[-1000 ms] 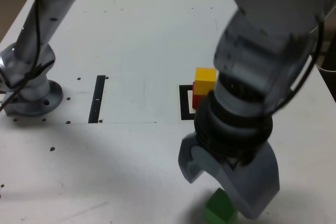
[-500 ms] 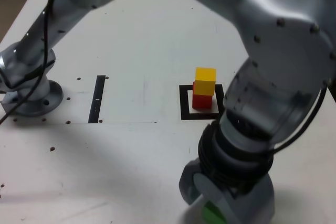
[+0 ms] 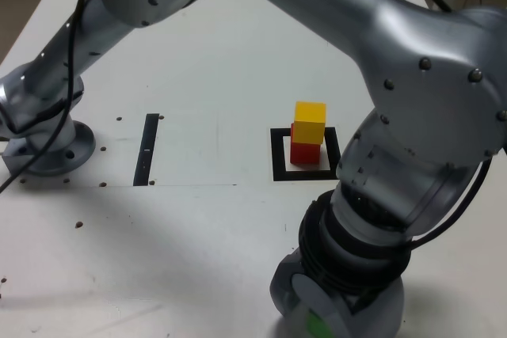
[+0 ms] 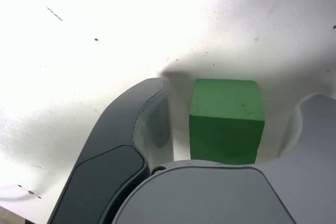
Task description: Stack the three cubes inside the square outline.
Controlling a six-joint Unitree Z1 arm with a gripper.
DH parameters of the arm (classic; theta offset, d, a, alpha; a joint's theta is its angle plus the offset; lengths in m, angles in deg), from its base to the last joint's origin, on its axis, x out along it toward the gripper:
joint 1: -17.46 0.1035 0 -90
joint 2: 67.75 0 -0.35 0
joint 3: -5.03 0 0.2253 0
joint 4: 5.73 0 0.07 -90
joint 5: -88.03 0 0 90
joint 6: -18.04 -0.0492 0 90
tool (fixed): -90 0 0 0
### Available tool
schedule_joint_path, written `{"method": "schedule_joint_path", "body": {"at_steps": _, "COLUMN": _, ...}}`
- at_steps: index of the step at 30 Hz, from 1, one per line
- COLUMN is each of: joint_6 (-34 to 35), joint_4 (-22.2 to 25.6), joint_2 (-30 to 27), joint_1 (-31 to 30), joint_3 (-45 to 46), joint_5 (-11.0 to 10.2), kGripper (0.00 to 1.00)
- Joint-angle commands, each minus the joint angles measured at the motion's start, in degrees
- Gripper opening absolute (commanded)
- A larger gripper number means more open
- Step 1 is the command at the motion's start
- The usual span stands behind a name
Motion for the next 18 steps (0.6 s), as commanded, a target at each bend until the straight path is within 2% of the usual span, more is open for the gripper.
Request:
{"method": "schedule_joint_path", "body": {"at_steps": 1, "joint_6": -0.02, "joint_4": -0.09, "joint_2": 0.26, "joint_1": -0.26, "joint_3": 0.01, "joint_5": -0.23, "kGripper": 0.34}}
{"method": "schedule_joint_path", "body": {"at_steps": 18, "joint_6": -0.13, "joint_4": -0.14, "joint_2": 0.07, "joint_1": -0.38, "joint_3": -0.29, "joint_5": 0.17, "kGripper": 0.33}}
